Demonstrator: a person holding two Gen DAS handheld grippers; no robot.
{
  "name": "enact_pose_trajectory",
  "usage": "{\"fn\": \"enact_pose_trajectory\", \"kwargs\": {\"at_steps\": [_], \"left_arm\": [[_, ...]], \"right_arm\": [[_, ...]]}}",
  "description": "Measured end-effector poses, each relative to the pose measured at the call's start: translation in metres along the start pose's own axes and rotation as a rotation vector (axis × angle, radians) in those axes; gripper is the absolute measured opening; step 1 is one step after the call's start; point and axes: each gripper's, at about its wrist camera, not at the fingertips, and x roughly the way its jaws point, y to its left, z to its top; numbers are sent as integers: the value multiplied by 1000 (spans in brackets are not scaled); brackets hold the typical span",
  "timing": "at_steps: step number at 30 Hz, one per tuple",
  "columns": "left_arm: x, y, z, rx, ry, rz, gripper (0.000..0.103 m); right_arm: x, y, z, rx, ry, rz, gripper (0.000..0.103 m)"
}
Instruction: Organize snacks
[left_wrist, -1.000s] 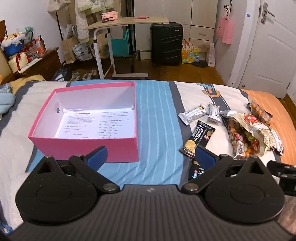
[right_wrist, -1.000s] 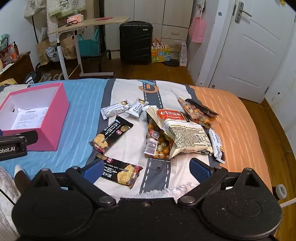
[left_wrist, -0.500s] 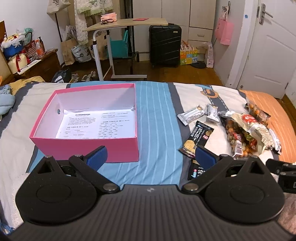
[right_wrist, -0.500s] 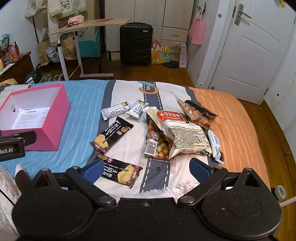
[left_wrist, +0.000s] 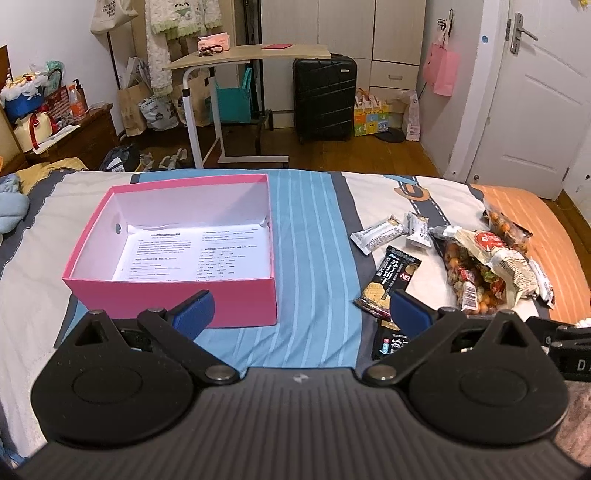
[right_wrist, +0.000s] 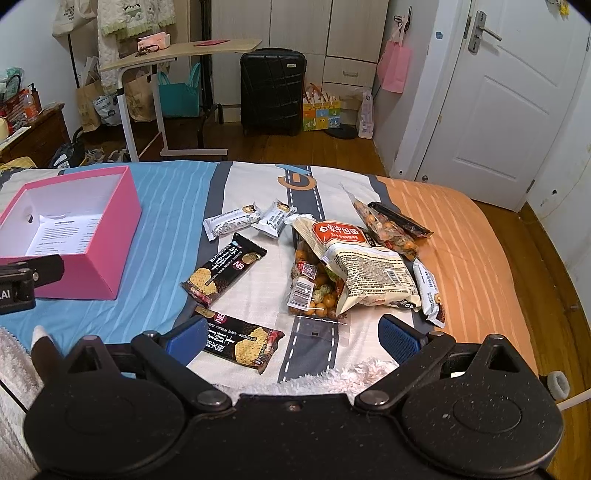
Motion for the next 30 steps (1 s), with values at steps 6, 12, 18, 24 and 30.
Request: {"fn": "enact_pose_trajectory", "kwargs": {"at_steps": [6, 12, 18, 24, 30], "left_arm": [[-2, 0, -1, 6, -3, -6, 103], [1, 0, -2, 5, 15, -35, 103], [4, -4, -4, 11, 26, -42, 103], [6, -7, -5, 19, 32, -52, 103], [7, -10, -6, 23, 38, -54, 103]], "right_arm": [[1, -1, -3, 1, -5, -1, 100], [2, -2, -3, -2, -5, 0, 100], [3, -2, -5, -9, -6, -2, 100], [3, 1, -5, -15, -7, -6, 100], [4, 0, -7, -20, -6, -4, 100]]}}
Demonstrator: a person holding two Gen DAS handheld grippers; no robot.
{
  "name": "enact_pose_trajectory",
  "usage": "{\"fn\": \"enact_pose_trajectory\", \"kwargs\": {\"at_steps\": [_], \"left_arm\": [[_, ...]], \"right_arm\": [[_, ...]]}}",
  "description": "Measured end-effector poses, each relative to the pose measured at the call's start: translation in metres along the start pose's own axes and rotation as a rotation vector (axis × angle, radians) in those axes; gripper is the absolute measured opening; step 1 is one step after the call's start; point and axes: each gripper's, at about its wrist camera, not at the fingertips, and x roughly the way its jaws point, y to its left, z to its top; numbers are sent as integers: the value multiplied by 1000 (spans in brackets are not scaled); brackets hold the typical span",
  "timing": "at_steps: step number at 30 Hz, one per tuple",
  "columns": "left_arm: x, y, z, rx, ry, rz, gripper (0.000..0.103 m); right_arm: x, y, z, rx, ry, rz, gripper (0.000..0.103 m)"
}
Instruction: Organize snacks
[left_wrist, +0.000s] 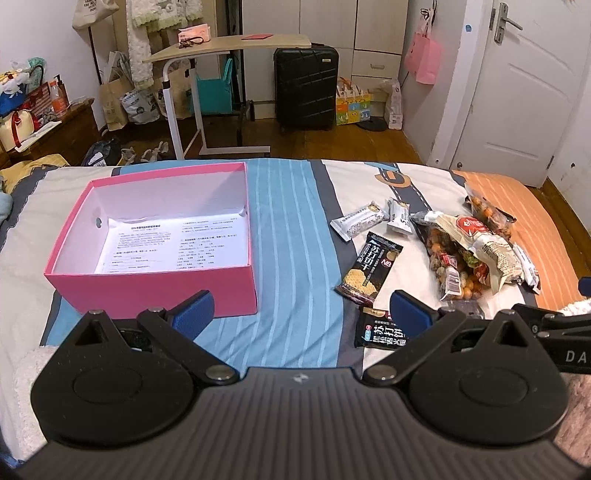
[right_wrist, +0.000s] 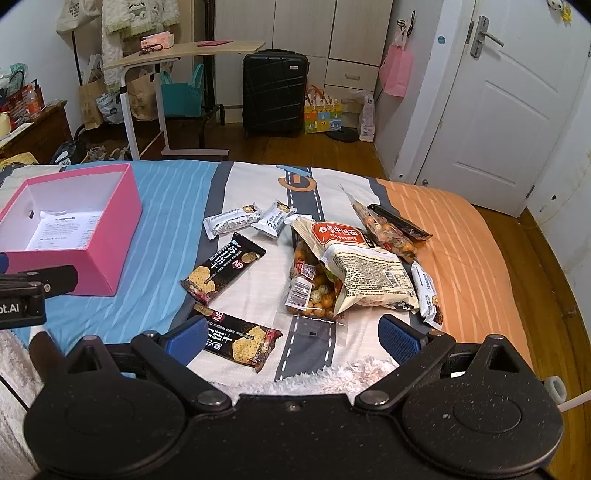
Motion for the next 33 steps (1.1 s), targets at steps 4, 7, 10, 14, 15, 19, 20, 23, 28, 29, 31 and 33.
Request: {"fn": "enact_pose_trajectory", "kwargs": {"at_steps": [4, 7, 10, 14, 15, 19, 20, 23, 28, 29, 31, 33], "left_arm": [[0, 0, 0, 1, 1, -1, 103], [2, -2, -1, 2, 4, -1, 103], [7, -2, -2, 3, 15, -4, 103], [20, -5, -3, 12, 43, -19, 103], [26, -5, -4, 15, 55, -30, 103], [52, -5, -1, 18, 131, -55, 103], [58, -5, 1, 26, 148, -67, 100], [76, -4, 10, 59, 197, -111, 100], [108, -10, 15, 62, 263, -196, 99], [117, -12, 14, 60, 276, -211, 95], [135, -15, 10, 49, 293, -245, 86], [155, -17, 5, 25, 329, -280, 76]], "right_arm": [[1, 0, 0, 0, 0, 7, 100], [3, -1, -1, 0, 2, 24, 100], [10, -4, -2, 8, 15, 54, 100], [30, -7, -5, 35, 48, 109, 100], [35, -8, -5, 36, 33, 144, 100], [59, -5, 2, -47, 16, 250, 100], [66, -3, 6, -90, 17, 249, 100], [86, -1, 17, -151, 82, 270, 100], [145, -4, 19, -33, 358, 321, 100], [152, -4, 18, -10, 393, 337, 97], [162, 0, 14, 7, 444, 358, 90], [165, 5, 10, -16, 464, 366, 90]]}}
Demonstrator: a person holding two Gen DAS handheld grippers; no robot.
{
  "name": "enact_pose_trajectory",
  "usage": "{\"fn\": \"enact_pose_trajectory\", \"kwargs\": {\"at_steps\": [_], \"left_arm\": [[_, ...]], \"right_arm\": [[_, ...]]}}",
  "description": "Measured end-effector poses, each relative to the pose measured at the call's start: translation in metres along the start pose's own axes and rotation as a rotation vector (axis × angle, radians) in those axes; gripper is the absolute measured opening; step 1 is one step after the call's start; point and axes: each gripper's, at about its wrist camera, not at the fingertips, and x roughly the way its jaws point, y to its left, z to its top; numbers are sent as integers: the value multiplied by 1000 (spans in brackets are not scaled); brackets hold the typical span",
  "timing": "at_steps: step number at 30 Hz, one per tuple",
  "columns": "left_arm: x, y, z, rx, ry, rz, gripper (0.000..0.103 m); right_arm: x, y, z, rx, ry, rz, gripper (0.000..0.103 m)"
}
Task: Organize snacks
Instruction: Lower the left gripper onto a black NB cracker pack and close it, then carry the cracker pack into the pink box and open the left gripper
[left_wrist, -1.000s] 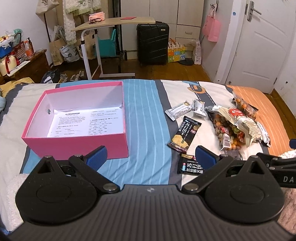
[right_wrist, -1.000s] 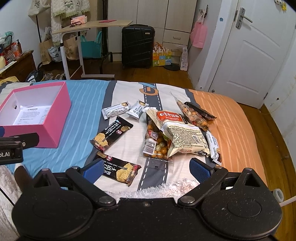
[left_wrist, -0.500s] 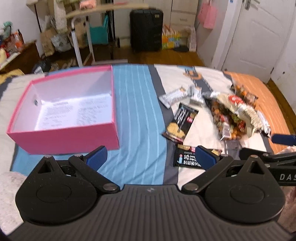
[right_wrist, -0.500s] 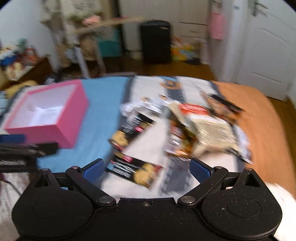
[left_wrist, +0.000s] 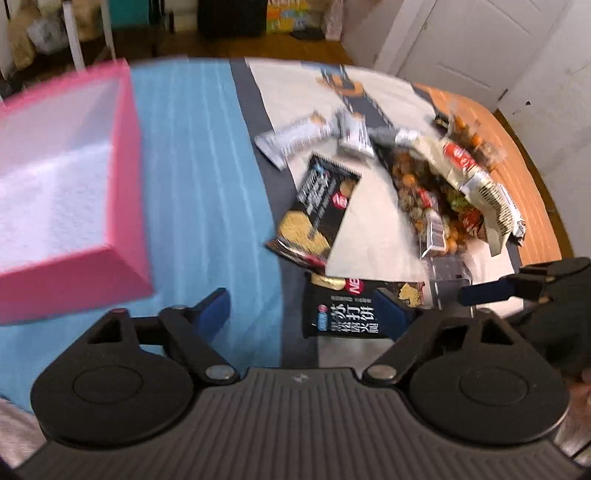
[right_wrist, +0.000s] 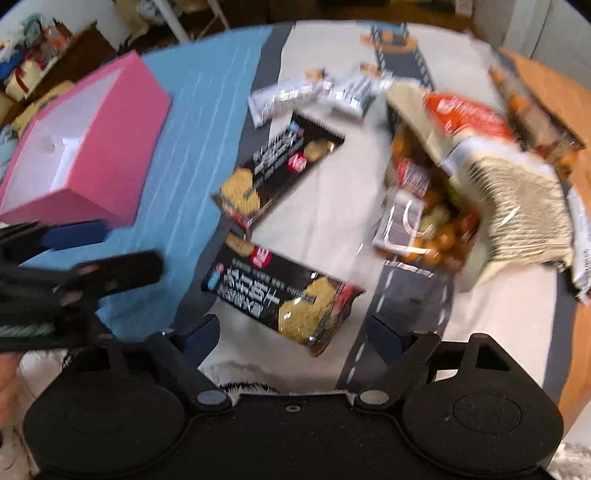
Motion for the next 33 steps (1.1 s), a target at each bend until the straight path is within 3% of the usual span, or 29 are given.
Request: {"fn": "enact_pose_trajectory", "kwargs": {"at_steps": [6, 10, 13, 16, 23, 27, 33], "left_arm": [[41, 13, -3, -96, 63, -149, 62], [59, 17, -4, -131, 85, -183, 56], [73, 20, -6, -155, 115, -209, 48], [78, 19, -10, -161, 112, -220, 46], [69, 12, -15, -132, 106, -225, 46], [55, 17, -19, -147, 95, -235, 46], [14, 22, -25, -132, 38, -215, 47]], "right_arm": [[30, 2, 4, 17, 117, -75, 90], [51, 4, 10, 66, 147, -78, 92], [65, 15, 12, 49, 165, -131, 94], [61, 24, 8, 6, 139, -145, 92], [37, 61, -17, -108, 46, -209, 75], [22, 90, -36, -216, -22, -253, 75], [-22, 117, -59, -280, -133, -202, 76]]}}
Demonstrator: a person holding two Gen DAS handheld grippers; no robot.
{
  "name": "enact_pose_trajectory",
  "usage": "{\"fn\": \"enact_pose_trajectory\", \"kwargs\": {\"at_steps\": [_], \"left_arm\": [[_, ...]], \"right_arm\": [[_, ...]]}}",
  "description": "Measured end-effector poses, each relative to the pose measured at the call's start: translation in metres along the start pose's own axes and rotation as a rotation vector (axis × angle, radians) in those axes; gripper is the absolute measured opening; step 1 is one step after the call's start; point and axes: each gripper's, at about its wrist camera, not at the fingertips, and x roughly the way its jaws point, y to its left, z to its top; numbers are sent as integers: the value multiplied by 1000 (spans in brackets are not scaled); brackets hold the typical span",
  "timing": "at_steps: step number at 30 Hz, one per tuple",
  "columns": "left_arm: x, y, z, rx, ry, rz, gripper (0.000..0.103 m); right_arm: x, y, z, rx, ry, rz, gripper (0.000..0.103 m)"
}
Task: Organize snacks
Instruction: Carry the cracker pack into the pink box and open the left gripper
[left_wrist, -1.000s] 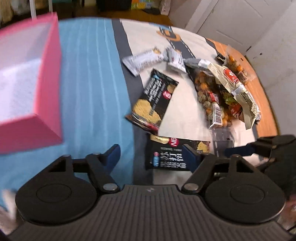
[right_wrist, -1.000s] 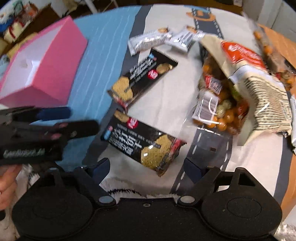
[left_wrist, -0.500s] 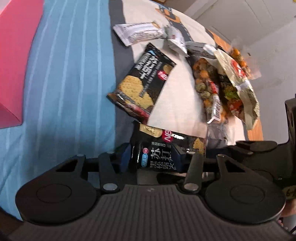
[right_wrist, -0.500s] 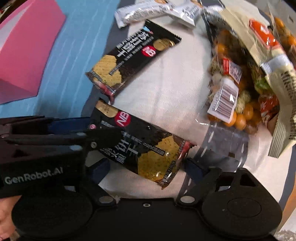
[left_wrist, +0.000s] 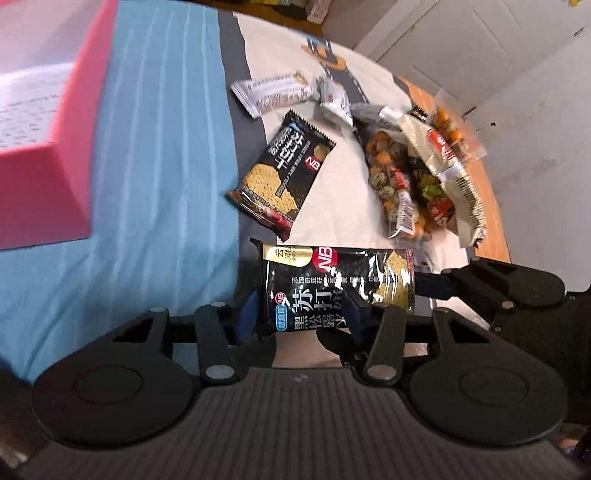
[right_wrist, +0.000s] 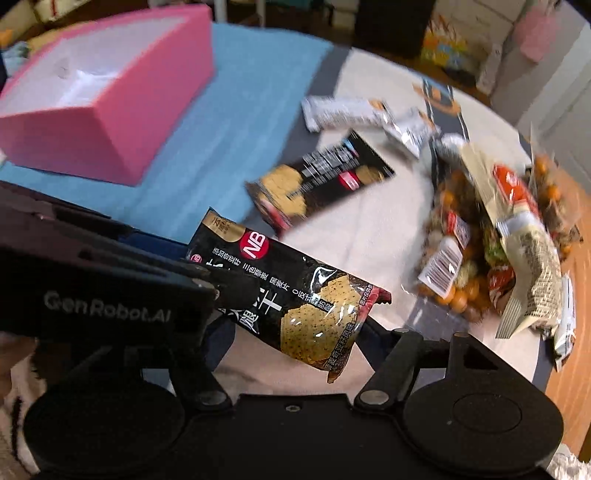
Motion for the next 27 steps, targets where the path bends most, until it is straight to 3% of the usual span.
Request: {"fn": "enact_pose_trajectory", "kwargs": {"at_steps": [7, 18, 22, 27], "left_arm": [[-51, 0, -8, 4, -53, 1, 47], [-135, 31, 2, -44, -189, 55, 48], [-158, 59, 9, -110, -219, 45, 48], [-168, 86, 29, -135, -252, 97, 48]], "right_arm": [[-45, 13, -3, -64, -83, 61, 77], [-77, 54, 47, -296, -273, 86, 77], [-79, 58, 68, -331, -327, 187, 75], [-64, 63, 104, -363, -347, 265, 69]]}}
